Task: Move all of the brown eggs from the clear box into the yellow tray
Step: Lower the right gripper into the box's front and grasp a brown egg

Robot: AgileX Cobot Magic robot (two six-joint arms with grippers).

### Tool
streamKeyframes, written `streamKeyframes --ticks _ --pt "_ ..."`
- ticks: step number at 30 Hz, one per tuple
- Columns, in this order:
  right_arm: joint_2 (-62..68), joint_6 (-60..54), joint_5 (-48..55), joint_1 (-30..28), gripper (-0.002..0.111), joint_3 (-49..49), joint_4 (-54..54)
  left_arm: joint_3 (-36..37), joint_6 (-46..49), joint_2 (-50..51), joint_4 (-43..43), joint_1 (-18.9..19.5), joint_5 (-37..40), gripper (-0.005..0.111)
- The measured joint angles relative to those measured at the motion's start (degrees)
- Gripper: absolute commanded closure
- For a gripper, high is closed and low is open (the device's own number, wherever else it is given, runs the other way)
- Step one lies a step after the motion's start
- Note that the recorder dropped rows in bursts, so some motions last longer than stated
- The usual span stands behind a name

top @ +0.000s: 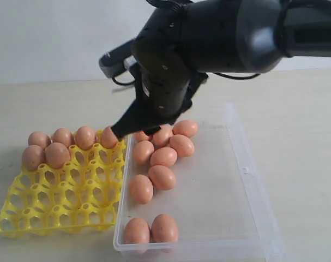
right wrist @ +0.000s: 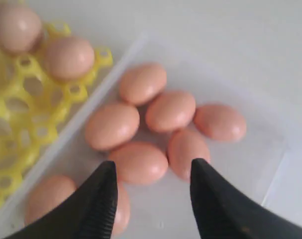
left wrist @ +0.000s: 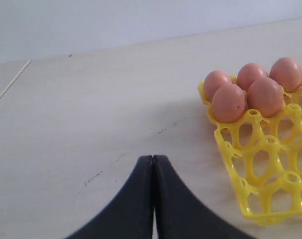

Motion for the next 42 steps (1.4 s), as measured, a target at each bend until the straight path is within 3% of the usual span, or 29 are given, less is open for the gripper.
streamKeyframes --ticks 4,8,16,36,42 --pt "-2.1 -2.3 0.31 -0.51 0.064 8.24 8.16 0.0 0.0 0.0 0.0 0.0 0.0 0.107" --pt "-5.09 -3.38 -7.52 -0.55 0.062 17.43 15.91 0.0 0.0 0.0 0.0 0.0 0.0 0.107" --pt "-8.59 -3.53 -16.71 -0.55 0.045 27.12 22.62 0.0 0.0 0.0 0.0 0.0 0.0 0.107" --pt "-2.94 -3.42 -25.04 0.49 0.046 30.19 27.85 0.0 0.0 0.0 0.0 0.0 0.0 0.107" --pt "-1.33 -3.42 -25.55 0.49 0.062 30.19 28.74 0.0 0.0 0.0 0.0 0.0 0.0 0.107"
